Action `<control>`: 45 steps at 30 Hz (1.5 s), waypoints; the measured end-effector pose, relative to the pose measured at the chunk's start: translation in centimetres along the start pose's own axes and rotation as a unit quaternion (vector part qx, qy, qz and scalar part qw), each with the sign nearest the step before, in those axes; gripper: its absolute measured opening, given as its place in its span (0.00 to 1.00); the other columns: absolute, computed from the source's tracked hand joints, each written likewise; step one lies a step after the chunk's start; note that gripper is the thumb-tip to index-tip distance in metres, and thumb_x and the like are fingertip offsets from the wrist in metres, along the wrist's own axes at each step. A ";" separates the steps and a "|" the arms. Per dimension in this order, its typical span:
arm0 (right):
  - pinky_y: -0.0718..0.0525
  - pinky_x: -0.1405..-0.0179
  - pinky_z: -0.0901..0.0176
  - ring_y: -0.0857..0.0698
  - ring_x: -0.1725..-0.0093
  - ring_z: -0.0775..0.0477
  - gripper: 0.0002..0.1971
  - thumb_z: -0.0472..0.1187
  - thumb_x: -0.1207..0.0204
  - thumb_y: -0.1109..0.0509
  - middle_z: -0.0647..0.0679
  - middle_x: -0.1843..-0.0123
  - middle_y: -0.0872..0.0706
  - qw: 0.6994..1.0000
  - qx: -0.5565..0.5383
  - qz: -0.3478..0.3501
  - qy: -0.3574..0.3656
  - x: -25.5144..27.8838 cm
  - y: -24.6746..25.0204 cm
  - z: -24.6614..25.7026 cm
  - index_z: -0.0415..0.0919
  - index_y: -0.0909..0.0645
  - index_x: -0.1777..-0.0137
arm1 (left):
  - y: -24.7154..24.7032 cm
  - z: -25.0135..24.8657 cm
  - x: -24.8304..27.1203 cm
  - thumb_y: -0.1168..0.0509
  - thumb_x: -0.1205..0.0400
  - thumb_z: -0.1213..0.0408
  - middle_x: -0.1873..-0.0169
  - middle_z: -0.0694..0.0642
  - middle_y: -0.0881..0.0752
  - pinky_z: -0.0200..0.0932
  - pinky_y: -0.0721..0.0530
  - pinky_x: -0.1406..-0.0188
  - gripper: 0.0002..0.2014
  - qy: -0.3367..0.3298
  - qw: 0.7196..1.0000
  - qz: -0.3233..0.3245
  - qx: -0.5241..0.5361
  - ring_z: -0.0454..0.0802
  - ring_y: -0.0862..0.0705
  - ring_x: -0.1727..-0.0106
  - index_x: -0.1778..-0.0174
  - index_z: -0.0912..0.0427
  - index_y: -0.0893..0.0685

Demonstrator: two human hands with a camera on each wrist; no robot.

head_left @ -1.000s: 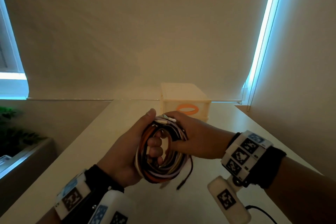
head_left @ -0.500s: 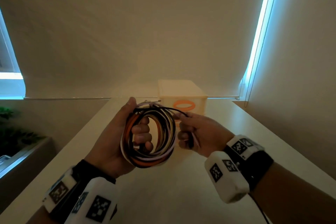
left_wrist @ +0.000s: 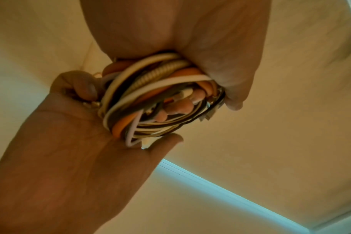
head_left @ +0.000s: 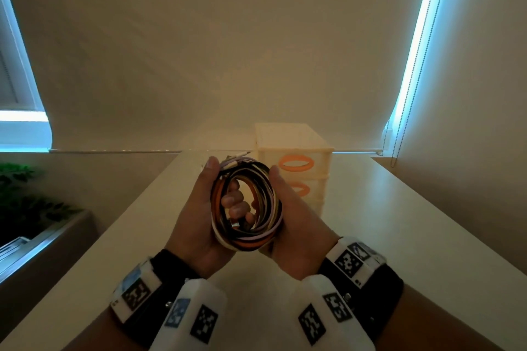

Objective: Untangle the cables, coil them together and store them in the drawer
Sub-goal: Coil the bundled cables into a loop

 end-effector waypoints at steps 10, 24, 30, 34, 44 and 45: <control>0.10 0.49 0.49 0.09 0.57 0.48 0.34 0.69 0.20 0.44 0.42 0.54 0.07 0.996 -0.034 -0.035 0.071 0.3 1.8 -0.9 0.41 0.14 0.37 | 0.0 1.1 -0.3 0.35 0.20 0.36 0.78 0.47 0.30 0.43 0.18 0.72 0.25 0.006 1.000 0.012 0.013 0.44 0.27 0.79 0.63 0.58 0.22; 0.12 0.58 0.54 0.09 0.60 0.51 0.20 0.54 0.15 0.37 0.48 0.56 0.07 0.998 -0.060 0.004 0.030 0.1 2.1 -1.7 0.41 0.14 0.37 | -0.1 1.3 -0.1 0.40 0.16 0.39 0.61 0.56 0.15 0.48 0.11 0.58 0.27 -0.017 0.997 0.035 -0.070 0.53 0.12 0.58 0.53 0.61 0.11; 0.12 0.44 0.42 0.10 0.42 0.37 0.30 0.66 0.19 0.40 0.38 0.40 0.09 0.998 -0.032 0.031 -0.043 0.2 2.0 -2.6 0.42 0.16 0.31 | -0.5 1.2 0.0 0.49 0.12 0.45 0.41 0.65 0.09 0.52 0.09 0.55 0.27 -0.034 0.993 0.054 -0.104 0.62 0.08 0.44 0.42 0.53 0.07; 0.16 0.43 0.41 0.12 0.43 0.38 0.34 0.67 0.22 0.39 0.39 0.40 0.10 0.996 -0.031 0.058 -0.068 0.5 1.5 -2.3 0.41 0.16 0.31 | -0.4 1.0 0.1 0.46 0.17 0.41 0.36 0.65 0.11 0.54 0.10 0.48 0.26 -0.032 0.990 0.058 -0.122 0.62 0.10 0.38 0.40 0.50 0.07; 0.33 0.26 0.28 0.20 0.35 0.27 0.43 0.72 0.25 0.36 0.32 0.32 0.17 0.945 -0.026 0.272 -0.180 2.4 -0.7 -3.1 0.39 0.26 0.21 | -0.5 0.9 0.1 0.24 0.25 0.41 0.26 0.78 0.24 0.69 0.20 0.30 0.40 -0.019 0.987 0.126 -0.093 0.75 0.23 0.26 0.22 0.62 0.23; 0.32 0.26 0.29 0.20 0.35 0.28 0.44 0.72 0.25 0.36 0.33 0.31 0.19 0.940 -0.015 0.287 -0.183 2.6 -0.9 -3.1 0.39 0.27 0.20 | -0.6 0.8 0.3 0.25 0.24 0.41 0.26 0.78 0.24 0.67 0.19 0.32 0.38 -0.021 0.987 0.131 -0.095 0.75 0.21 0.28 0.23 0.63 0.22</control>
Point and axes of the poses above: each hand's wrist, its own x-axis away from the middle knuckle, its own y-axis out of the back of the hand, z = x × y, the point moved 7 cm from there along -x, towards the middle knuckle
